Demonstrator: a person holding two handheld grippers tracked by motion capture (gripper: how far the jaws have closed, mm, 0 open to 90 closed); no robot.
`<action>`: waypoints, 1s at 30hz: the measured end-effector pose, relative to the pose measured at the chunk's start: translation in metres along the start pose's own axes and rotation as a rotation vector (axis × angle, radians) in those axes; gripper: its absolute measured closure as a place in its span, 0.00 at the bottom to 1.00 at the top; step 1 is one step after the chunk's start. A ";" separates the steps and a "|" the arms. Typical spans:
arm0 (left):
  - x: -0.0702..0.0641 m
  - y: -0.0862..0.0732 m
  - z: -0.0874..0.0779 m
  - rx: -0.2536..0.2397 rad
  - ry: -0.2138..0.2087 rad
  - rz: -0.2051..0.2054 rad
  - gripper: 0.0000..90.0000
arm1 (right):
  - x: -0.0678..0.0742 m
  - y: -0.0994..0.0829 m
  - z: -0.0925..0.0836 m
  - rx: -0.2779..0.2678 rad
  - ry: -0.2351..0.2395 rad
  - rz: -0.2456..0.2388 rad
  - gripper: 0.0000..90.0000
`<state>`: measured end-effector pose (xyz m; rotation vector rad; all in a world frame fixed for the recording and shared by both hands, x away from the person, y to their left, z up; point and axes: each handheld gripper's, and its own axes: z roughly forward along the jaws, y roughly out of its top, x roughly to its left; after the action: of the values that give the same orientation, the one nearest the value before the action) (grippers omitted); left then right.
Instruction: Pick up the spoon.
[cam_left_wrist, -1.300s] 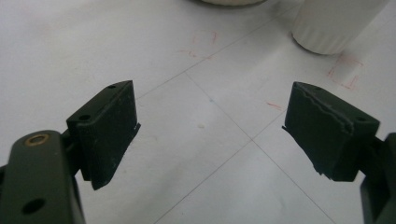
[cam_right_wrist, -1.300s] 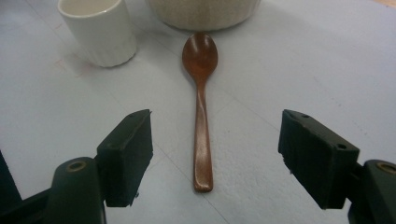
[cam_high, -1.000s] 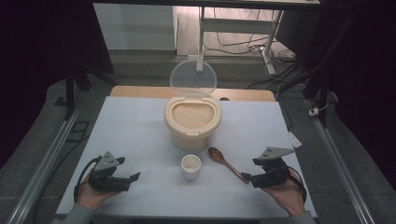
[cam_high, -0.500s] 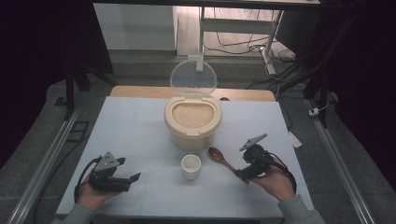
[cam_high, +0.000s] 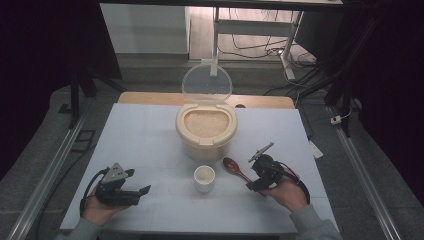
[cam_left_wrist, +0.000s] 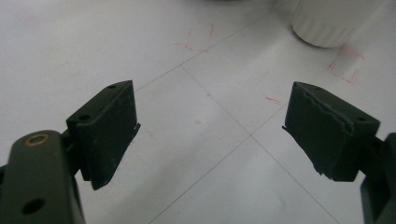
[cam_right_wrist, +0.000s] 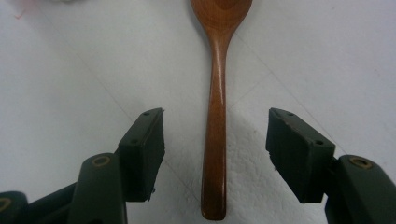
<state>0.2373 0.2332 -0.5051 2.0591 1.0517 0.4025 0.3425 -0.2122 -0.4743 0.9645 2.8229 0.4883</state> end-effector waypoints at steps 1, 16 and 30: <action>0.000 0.000 0.000 -0.001 0.000 0.000 0.19 | 0.000 0.000 0.002 0.011 0.001 -0.001 0.44; 0.001 -0.001 0.000 0.002 0.001 -0.002 0.19 | 0.000 0.005 0.019 0.075 -0.023 0.001 0.64; 0.001 -0.001 0.001 0.006 0.004 -0.001 0.19 | 0.002 0.008 0.024 0.090 -0.038 -0.010 0.81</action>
<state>0.2380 0.2340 -0.5064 2.0637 1.0573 0.4038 0.3503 -0.1986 -0.4943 0.9638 2.8360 0.3410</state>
